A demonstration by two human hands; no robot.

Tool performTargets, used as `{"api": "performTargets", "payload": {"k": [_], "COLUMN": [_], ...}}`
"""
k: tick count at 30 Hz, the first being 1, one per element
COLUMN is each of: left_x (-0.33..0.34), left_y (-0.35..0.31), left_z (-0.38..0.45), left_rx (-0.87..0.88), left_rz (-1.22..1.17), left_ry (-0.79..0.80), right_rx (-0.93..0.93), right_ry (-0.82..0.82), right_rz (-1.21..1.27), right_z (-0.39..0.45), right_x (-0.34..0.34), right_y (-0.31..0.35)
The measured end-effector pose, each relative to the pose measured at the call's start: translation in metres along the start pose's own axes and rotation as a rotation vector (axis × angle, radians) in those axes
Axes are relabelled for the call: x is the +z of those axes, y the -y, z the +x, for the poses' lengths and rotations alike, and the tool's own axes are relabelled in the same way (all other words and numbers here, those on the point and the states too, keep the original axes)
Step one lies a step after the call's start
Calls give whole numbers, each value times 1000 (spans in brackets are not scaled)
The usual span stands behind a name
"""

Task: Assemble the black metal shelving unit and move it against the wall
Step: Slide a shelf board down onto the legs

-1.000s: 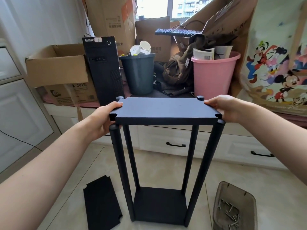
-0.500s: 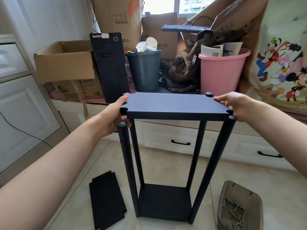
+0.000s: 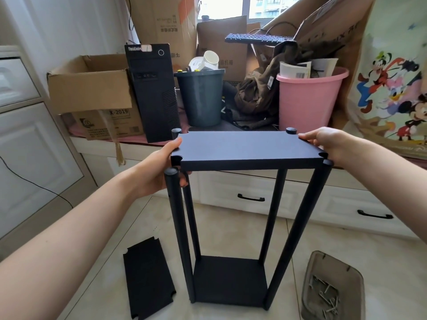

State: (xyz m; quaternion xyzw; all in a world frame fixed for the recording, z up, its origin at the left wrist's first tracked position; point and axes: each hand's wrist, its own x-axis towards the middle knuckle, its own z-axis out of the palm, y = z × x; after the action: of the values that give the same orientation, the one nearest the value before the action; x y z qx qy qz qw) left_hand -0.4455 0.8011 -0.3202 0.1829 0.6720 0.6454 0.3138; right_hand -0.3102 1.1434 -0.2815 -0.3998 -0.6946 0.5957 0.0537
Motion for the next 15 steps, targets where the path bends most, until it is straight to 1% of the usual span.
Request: {"api": "performTargets", "payload": {"k": [4, 8, 11, 15], "left_x": [-1, 0, 0, 1], "left_y": [1, 6, 13, 17], "left_z": [1, 1, 3, 7], "left_rx": [-5, -39, -44, -15], "left_rz": [-46, -120, -156, -181], "left_ry": [7, -25, -43, -68], "right_rx": [6, -12, -31, -44], "right_ry": [5, -3, 28, 70], "right_rz": [15, 57, 68, 183], "right_z": [-1, -1, 2, 4], "right_x": [1, 1, 1, 1], "right_y": [0, -1, -5, -12]}}
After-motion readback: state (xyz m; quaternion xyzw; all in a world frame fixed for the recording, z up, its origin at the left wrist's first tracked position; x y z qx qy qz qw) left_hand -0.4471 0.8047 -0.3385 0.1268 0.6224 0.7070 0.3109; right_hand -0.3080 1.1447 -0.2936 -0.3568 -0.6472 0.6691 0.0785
